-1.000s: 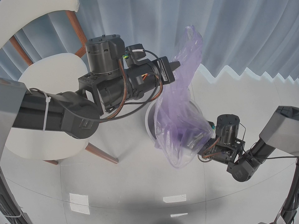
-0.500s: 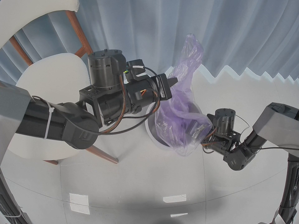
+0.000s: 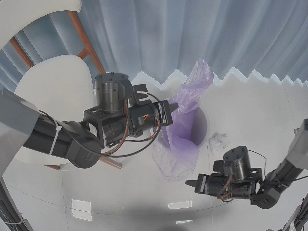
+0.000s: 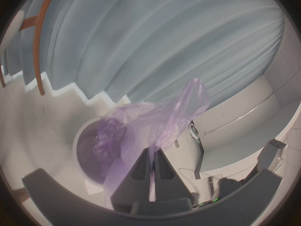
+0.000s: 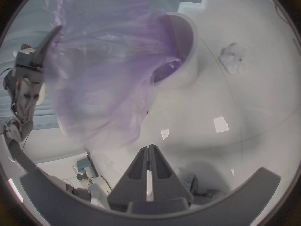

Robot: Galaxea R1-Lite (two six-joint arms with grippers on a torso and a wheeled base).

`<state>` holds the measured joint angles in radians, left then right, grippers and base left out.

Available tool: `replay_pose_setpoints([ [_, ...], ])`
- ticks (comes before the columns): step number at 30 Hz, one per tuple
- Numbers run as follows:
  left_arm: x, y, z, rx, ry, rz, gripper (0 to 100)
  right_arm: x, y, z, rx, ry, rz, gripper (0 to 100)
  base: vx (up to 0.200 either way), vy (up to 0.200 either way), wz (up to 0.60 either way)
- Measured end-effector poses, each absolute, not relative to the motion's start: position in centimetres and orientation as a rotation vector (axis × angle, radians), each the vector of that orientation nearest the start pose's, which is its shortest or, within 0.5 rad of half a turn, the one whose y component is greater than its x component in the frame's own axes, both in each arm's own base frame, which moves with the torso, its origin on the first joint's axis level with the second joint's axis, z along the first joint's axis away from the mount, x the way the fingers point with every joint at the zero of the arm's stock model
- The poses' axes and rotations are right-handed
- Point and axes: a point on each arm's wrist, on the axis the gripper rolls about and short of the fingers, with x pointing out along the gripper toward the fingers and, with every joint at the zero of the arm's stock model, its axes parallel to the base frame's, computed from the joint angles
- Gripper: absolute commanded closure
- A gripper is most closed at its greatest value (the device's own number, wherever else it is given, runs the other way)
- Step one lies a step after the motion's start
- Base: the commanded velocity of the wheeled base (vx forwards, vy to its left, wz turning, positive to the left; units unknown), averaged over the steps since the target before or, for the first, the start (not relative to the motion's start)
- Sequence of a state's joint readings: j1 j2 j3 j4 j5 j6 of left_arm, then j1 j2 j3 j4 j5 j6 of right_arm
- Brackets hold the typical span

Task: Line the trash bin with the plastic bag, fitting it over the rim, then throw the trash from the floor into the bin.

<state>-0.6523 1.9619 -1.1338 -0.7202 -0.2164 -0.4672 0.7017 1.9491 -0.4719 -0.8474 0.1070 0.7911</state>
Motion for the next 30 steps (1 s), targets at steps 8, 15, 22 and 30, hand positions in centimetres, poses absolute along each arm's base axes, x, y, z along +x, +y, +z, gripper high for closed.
replay_pose_setpoints([
  [8,28.9,-23.6,15.0,-0.363,0.45,-0.806,100,16.9,12.4,6.4,0.543,0.977,0.343,100,0.0,0.0,0.0],
  [15,27.5,-23.2,13.8,-0.324,0.497,-0.809,100,19.8,8.4,9.0,0.681,0.823,0.24,100,0.0,0.0,0.0],
  [22,26.8,-22.9,13.5,-0.308,0.508,-0.814,100,26.4,7.5,15.2,0.751,0.532,0.334,100,0.0,0.0,0.0],
  [30,26.2,-22.5,13.4,-0.302,0.506,-0.815,100,33.8,8.6,21.3,0.73,0.175,0.602,100,0.0,0.0,0.0],
])
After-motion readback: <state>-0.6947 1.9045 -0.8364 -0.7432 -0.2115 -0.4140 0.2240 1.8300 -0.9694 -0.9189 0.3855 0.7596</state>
